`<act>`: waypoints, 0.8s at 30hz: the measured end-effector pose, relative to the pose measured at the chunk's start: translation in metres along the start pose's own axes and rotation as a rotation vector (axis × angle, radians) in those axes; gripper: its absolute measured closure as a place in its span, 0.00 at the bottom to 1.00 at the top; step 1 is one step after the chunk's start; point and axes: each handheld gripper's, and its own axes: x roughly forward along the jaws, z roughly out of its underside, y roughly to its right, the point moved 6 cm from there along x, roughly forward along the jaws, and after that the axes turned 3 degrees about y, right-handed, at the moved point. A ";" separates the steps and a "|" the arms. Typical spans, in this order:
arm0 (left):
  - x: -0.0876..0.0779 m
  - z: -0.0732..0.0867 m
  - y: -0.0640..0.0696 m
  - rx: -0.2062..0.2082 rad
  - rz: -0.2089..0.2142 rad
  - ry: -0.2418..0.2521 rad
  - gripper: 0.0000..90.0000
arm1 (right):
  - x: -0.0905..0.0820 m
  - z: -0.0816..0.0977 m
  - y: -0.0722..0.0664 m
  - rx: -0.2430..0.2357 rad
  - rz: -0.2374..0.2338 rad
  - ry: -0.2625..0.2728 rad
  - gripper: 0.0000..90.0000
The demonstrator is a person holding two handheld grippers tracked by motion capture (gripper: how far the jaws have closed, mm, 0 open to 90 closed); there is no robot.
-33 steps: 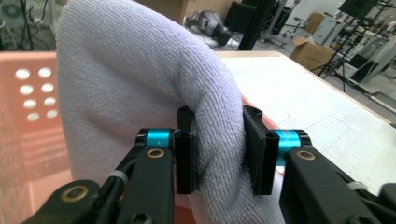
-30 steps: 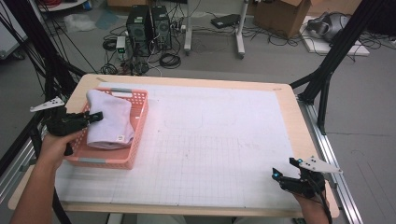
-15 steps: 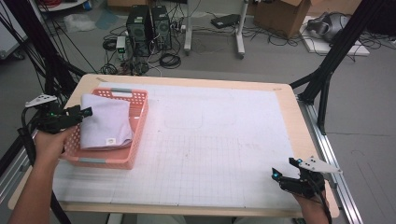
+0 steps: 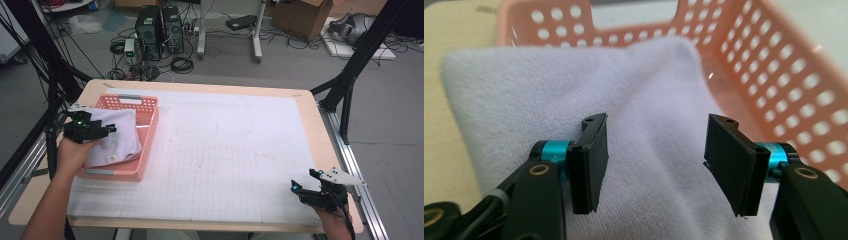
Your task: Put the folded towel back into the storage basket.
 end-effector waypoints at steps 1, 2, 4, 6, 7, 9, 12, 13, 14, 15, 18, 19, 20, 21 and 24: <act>0.003 0.001 0.001 0.005 -0.011 -0.016 0.48 | 0.000 0.000 0.000 0.000 0.000 0.000 0.22; 0.006 0.002 0.001 0.012 -0.021 -0.036 0.48 | 0.000 0.000 0.000 0.001 0.000 -0.001 0.22; 0.013 0.006 0.002 0.020 -0.036 -0.071 0.47 | 0.000 0.000 0.000 -0.002 -0.001 0.000 0.22; 0.020 0.008 0.003 0.019 -0.041 -0.099 0.47 | 0.001 0.000 -0.001 -0.002 -0.003 0.001 0.22; 0.023 0.009 0.003 0.013 -0.041 -0.103 0.46 | 0.001 0.000 -0.001 -0.001 -0.004 0.000 0.22; 0.026 0.009 0.004 0.007 -0.037 -0.107 0.46 | 0.001 0.000 -0.001 -0.003 -0.003 -0.001 0.22; 0.030 0.009 0.005 -0.010 -0.005 -0.107 0.48 | 0.001 0.000 -0.001 -0.004 -0.005 -0.003 0.22; 0.032 0.010 0.006 -0.017 0.010 -0.107 0.49 | 0.002 0.000 -0.001 -0.004 -0.006 -0.003 0.22; 0.034 0.010 0.008 -0.022 0.034 -0.105 0.49 | 0.002 0.000 -0.002 -0.005 -0.006 -0.002 0.22; 0.036 0.010 0.010 -0.025 0.056 -0.100 0.50 | 0.002 0.000 -0.002 -0.006 -0.008 -0.008 0.22; 0.040 0.009 0.020 -0.012 0.139 -0.076 0.51 | 0.002 0.000 -0.003 -0.008 -0.008 -0.005 0.22; 0.041 0.009 0.024 0.007 0.165 -0.069 0.52 | 0.002 0.000 -0.002 -0.009 -0.006 -0.005 0.22; 0.042 0.009 0.027 0.022 0.193 -0.061 0.53 | 0.002 0.000 -0.001 -0.004 -0.006 -0.007 0.22; 0.042 0.009 0.029 0.033 0.217 -0.056 0.54 | 0.002 0.000 -0.001 -0.002 -0.006 -0.004 0.22; 0.039 0.007 0.025 0.035 0.193 -0.034 0.52 | 0.002 0.001 -0.001 -0.003 -0.005 -0.005 0.22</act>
